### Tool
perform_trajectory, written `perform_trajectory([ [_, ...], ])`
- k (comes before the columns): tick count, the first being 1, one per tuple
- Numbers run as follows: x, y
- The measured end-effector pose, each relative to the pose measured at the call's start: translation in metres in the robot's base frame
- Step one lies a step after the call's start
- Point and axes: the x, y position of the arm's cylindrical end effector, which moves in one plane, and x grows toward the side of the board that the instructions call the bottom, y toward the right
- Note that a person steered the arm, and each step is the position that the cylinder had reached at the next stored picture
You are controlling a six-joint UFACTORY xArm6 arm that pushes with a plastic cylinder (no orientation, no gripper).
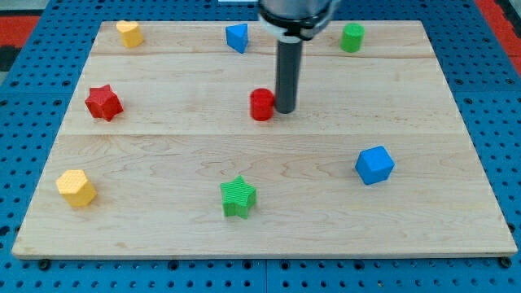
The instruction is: Tap the blue triangle
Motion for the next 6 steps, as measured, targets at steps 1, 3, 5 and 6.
perform_trajectory([
  [1,0.000,0.014],
  [3,0.013,0.129],
  [5,-0.080,0.071],
  [6,-0.132,0.045],
])
